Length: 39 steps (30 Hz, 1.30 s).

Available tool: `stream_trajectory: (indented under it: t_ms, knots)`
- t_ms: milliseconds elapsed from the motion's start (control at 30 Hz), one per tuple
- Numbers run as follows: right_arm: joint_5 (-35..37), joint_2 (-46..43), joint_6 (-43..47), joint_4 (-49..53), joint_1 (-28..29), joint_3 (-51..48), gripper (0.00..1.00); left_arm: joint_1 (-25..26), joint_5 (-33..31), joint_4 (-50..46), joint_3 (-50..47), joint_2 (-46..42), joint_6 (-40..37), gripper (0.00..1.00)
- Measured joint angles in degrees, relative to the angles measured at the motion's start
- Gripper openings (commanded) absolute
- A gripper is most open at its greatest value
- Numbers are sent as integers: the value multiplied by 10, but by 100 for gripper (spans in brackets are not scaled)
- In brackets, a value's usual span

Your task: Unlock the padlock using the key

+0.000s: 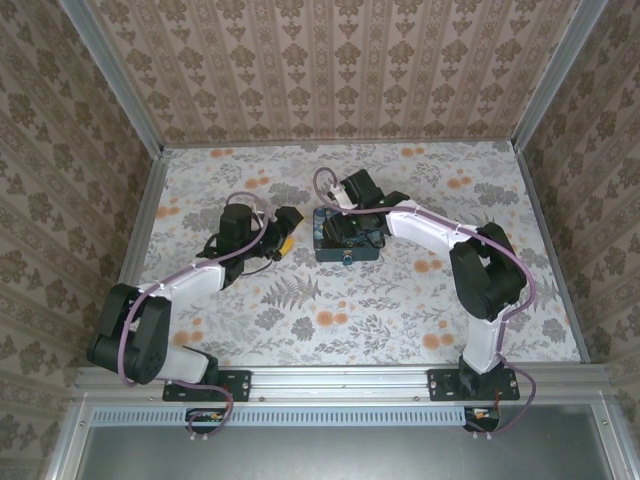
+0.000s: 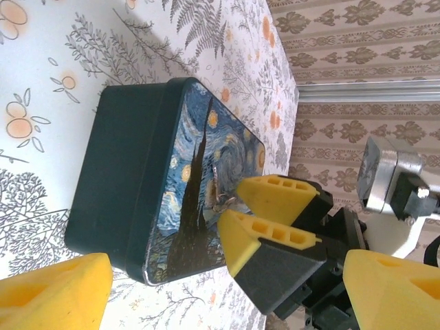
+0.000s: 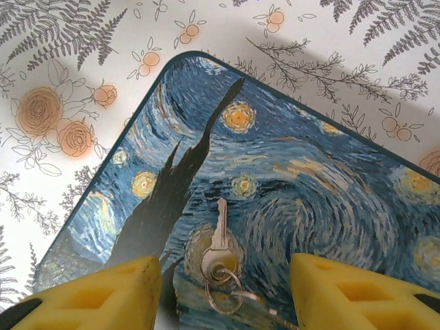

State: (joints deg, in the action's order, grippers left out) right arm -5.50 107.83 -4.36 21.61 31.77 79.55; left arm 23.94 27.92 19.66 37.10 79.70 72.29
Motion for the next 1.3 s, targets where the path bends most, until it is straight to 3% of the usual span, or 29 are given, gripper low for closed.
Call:
stream_trajectory:
  t_ms: [900,1133,1300]
  knots:
    - [-10,-20,10,-4,-1,-35,20,-5,0,-1,-7,0,-1,90]
    - [-13,-20,4,-5,-1,-35,0,-5,0,-1,-7,-1,-1,90]
    - [-27,-21,-6,-6,-1,-35,0,-5,0,-2,-8,-3,-1,90]
